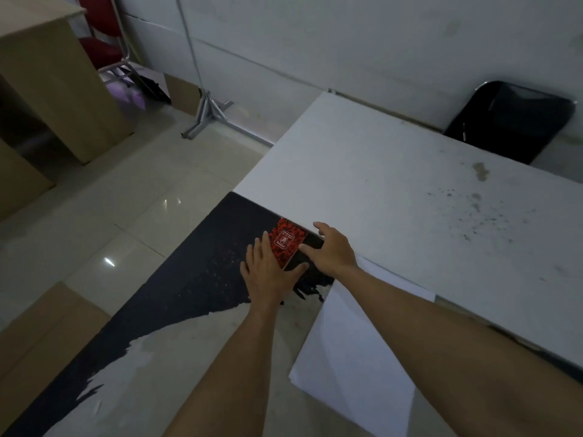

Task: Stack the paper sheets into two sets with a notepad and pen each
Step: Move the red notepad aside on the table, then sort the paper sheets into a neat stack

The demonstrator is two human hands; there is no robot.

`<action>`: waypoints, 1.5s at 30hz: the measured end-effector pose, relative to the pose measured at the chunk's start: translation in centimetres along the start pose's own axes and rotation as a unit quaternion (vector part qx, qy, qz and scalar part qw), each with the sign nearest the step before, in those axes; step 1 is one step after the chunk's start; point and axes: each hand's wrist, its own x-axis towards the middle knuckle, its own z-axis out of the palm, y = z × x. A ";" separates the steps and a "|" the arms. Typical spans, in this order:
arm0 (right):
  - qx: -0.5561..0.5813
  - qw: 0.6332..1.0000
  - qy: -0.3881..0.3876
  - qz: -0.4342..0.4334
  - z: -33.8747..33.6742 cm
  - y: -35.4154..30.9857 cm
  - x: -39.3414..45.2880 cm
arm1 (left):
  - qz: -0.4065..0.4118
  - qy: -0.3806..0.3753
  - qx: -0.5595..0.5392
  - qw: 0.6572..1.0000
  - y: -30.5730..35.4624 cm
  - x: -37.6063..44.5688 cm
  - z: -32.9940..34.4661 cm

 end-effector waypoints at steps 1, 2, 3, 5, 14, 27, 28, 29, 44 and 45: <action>-0.017 1.000 -0.005 0.003 -1.0 0.4 -1.2 | -0.003 -0.011 0.006 1.000 0.6 -0.9 -0.4; -0.046 0.999 -0.006 0.003 -1.8 0.7 -2.2 | -0.006 -0.023 0.013 1.000 1.2 -1.5 -0.8; -0.078 0.997 -0.005 0.003 -3.0 1.2 -3.9 | -0.006 -0.041 0.018 0.999 2.0 -2.7 -1.1; -0.121 0.993 0.004 0.006 -5.4 2.8 -7.5 | 0.001 -0.078 0.026 0.997 4.0 -5.8 -1.7; -0.128 0.989 0.055 0.043 -14.2 13.1 -25.1 | 0.093 -0.147 0.089 0.981 11.9 -23.7 1.2; -0.099 0.965 0.091 0.225 -21.1 34.4 -48.4 | 0.189 -0.263 0.179 0.929 18.1 -46.2 11.4; -0.094 0.962 0.088 0.241 -21.0 35.8 -49.9 | 0.193 -0.273 0.184 0.925 18.4 -47.5 12.2; -0.088 0.959 0.084 0.254 -21.1 36.9 -51.0 | 0.196 -0.281 0.185 0.921 18.8 -48.4 12.9; 0.047 0.924 0.000 0.379 -17.8 45.6 -59.3 | 0.222 -0.330 0.211 0.893 18.6 -58.1 21.1; 0.054 0.922 0.011 0.383 -17.9 45.5 -59.2 | 0.211 -0.325 0.188 0.903 18.9 -58.1 21.3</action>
